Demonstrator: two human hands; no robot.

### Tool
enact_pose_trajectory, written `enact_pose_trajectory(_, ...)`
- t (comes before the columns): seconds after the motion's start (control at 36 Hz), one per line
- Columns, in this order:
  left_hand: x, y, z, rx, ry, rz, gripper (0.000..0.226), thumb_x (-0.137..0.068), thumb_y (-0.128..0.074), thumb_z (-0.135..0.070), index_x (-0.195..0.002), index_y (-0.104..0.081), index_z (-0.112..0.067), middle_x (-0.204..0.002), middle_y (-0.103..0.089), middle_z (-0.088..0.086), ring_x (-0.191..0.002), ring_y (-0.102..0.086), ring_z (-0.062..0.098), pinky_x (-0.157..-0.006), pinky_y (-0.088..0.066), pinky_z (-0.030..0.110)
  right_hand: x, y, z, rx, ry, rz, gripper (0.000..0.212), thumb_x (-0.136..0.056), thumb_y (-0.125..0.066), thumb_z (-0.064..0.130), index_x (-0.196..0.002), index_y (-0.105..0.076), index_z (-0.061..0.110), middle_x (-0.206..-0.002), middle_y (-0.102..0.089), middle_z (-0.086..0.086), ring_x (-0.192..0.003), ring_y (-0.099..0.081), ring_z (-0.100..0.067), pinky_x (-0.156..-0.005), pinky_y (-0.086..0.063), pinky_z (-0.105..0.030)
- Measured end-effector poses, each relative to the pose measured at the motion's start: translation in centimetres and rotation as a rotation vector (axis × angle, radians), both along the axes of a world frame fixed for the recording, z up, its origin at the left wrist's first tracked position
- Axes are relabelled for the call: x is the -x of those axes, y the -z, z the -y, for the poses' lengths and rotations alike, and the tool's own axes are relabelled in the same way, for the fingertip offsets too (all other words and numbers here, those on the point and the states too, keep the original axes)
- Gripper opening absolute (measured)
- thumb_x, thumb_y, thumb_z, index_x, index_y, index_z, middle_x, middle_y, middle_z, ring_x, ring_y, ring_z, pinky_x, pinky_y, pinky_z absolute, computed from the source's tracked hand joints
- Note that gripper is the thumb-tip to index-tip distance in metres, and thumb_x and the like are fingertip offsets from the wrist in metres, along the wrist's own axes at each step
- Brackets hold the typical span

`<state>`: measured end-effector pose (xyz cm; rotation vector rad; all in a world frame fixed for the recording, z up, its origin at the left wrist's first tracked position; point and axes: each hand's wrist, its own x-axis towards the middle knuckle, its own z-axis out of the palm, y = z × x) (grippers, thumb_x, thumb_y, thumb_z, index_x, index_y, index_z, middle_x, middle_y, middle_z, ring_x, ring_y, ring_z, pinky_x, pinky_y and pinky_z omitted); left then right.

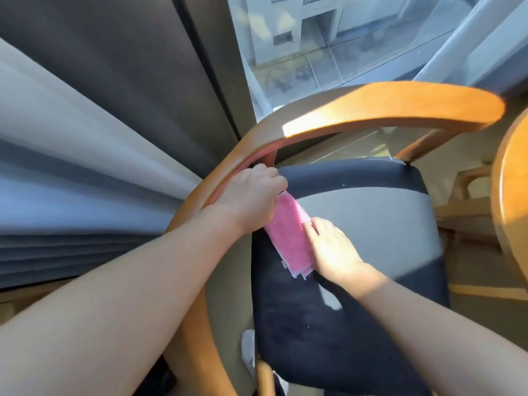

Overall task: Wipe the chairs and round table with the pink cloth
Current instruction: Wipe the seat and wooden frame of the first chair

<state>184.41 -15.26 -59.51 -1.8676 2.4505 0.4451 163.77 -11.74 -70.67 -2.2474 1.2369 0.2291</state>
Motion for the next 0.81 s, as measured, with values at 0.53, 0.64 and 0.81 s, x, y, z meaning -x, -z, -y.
enact_pose_trajectory(0.53, -2.6, 1.0, 7.2, 0.126, 0.021, -0.047, 0.053, -0.092, -0.043, -0.023, -0.142, -0.031, -0.008, -0.149, -0.025, 0.005, -0.124, -0.036, 0.025, -0.104, -0.032, 0.034, -5.6, 6.4, 0.0, 0.205, -0.203, 0.300, 0.052, -0.082, -0.076, 0.011, -0.128, -0.058, -0.006, -0.137, -0.052, -0.025, -0.127, -0.045, -0.051, -0.097, -0.041, -0.066)
enact_pose_trajectory(0.64, -2.5, 1.2, 7.1, 0.148, 0.004, -0.051, 0.054, -0.093, -0.042, -0.027, -0.144, -0.028, -0.013, -0.149, -0.023, 0.001, -0.118, -0.039, 0.023, -0.094, -0.040, 0.036, -6.0, 6.9, 0.4, 0.173, -0.160, 0.363, 0.048, -0.088, -0.069, 0.009, -0.132, -0.055, -0.005, -0.141, -0.047, -0.024, -0.132, -0.038, -0.051, -0.108, -0.030, -0.063)
enact_pose_trajectory(0.81, -2.6, 1.3, 7.0, 0.134, 0.017, -0.048, 0.057, -0.093, -0.045, -0.024, -0.145, -0.025, -0.016, -0.151, -0.021, 0.002, -0.121, -0.038, 0.025, -0.088, -0.043, 0.038, -7.5, 7.7, 5.0, 0.220, -0.040, 0.197, 0.050, -0.102, -0.041, 0.030, -0.148, -0.038, 0.011, -0.156, -0.031, -0.010, -0.147, -0.020, -0.035, -0.120, -0.009, -0.052)
